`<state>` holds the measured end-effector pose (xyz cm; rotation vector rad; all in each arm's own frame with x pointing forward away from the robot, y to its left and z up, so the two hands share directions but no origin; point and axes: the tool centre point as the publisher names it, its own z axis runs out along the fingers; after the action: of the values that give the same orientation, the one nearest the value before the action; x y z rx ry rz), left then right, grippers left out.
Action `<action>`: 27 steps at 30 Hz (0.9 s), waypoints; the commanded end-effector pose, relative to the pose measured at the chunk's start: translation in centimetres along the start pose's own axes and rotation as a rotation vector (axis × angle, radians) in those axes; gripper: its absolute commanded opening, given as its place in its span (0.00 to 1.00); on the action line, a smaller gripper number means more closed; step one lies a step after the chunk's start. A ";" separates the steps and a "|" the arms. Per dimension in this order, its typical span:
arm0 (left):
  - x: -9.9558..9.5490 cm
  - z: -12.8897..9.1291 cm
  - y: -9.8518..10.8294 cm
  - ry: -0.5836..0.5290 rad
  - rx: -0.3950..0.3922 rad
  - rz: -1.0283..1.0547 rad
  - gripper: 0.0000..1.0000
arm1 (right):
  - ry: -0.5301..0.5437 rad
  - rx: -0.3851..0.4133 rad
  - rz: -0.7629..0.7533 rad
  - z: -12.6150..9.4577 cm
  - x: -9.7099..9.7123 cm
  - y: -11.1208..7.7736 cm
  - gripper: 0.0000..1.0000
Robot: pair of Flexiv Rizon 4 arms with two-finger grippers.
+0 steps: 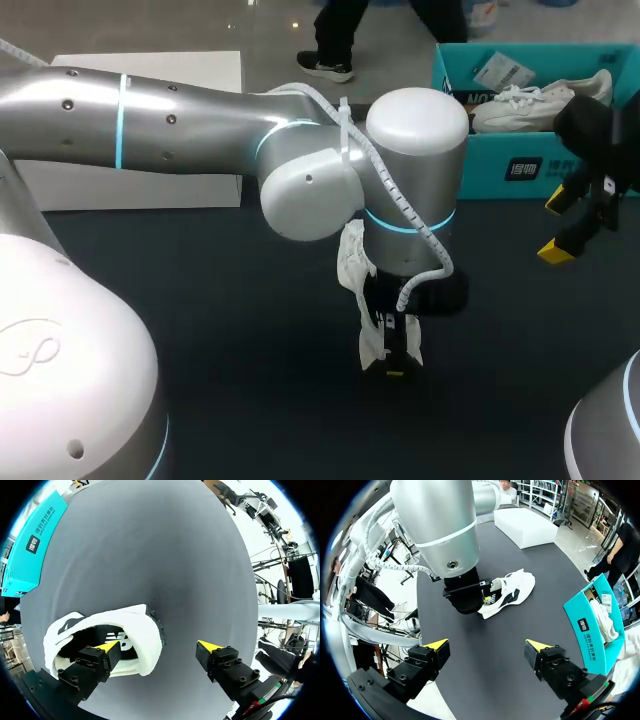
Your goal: Take the shoe out of the shoebox, open the shoe tongue, remove and reinsert the insole, then place the shoe into the shoebox
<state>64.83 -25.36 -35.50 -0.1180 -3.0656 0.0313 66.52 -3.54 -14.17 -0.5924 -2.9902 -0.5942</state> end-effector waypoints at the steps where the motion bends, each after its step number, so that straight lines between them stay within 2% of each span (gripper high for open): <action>1: -0.2 0.6 -0.8 -0.009 -0.014 -0.008 1.00 | 0.003 0.003 0.000 0.1 -0.2 0.1 1.00; 8: -0.3 0.9 -0.6 -0.022 -0.016 -0.028 0.98 | 0.003 0.003 0.000 0.1 -0.2 0.1 1.00; 9: -0.3 1.0 -0.6 -0.023 -0.016 -0.030 0.48 | 0.003 0.003 0.000 0.1 -0.2 0.1 1.00; 10: -0.3 1.0 -0.5 -0.022 -0.018 -0.034 0.24 | 0.003 0.003 0.000 0.1 -0.2 0.1 1.00; 11: -0.3 1.0 -0.4 -0.023 -0.019 -0.038 0.07 | 0.003 0.003 0.000 0.1 -0.2 0.1 1.00; 12: -0.3 1.0 -0.3 -0.024 -0.019 -0.038 0.00 | 0.003 0.003 0.000 0.1 -0.2 0.1 1.00; 27: -0.4 1.4 0.5 -0.019 -0.021 -0.042 0.00 | 0.003 0.003 0.000 0.1 -0.2 0.1 1.00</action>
<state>64.99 -25.17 -36.86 -0.0485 -3.0918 -0.0140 66.52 -3.55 -14.17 -0.5923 -2.9902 -0.5944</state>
